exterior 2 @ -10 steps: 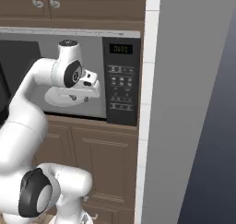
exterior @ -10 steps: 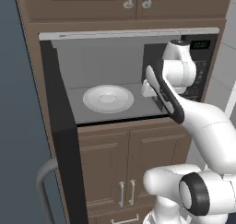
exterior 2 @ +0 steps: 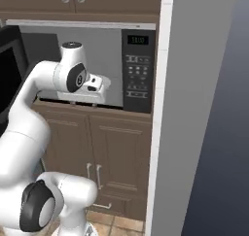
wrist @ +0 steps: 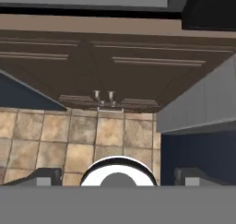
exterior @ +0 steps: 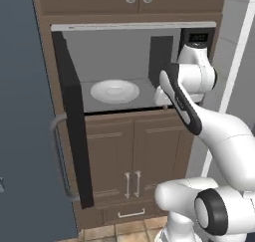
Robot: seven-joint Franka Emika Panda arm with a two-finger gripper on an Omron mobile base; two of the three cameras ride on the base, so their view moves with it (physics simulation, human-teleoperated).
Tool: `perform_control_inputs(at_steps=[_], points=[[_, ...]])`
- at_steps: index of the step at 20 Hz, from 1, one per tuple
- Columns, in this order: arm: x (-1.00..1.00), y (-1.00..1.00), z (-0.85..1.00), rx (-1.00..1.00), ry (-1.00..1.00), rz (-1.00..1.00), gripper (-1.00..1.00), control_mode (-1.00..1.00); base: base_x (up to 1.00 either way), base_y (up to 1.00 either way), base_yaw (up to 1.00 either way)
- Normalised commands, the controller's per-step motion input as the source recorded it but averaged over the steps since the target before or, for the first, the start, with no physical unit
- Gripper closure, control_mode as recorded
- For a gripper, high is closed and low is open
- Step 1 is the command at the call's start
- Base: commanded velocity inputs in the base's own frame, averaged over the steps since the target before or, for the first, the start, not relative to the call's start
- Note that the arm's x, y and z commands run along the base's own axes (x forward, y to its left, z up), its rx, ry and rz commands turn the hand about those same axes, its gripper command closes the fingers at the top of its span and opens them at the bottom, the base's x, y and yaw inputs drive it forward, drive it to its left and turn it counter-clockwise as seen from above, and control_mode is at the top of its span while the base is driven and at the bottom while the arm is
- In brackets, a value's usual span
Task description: Pick the carrot from the counter and place it in the microwave.
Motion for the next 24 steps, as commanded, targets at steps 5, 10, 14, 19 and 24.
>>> perform_control_inputs(at_steps=[5, 10, 14, 19, 24], points=[[0.0, 0.0, 0.0, 0.0, 0.0, 0.0, -1.0, 1.0, -1.0, -0.14, 0.13], [0.0, 0.0, 0.0, 0.0, 0.0, 0.0, -1.0, 1.0, -1.0, 0.04, 0.13], [0.0, 0.0, 0.0, 0.0, 0.0, 0.0, -1.0, 1.0, -0.82, 0.73, 0.09], [0.0, 0.0, 0.0, 0.0, 0.0, 0.0, -1.0, 1.0, -0.2, 1.0, 0.0], [0.0, 0.0, 0.0, 0.0, 0.0, 0.0, -1.0, 1.0, 0.02, 1.0, 0.0]])
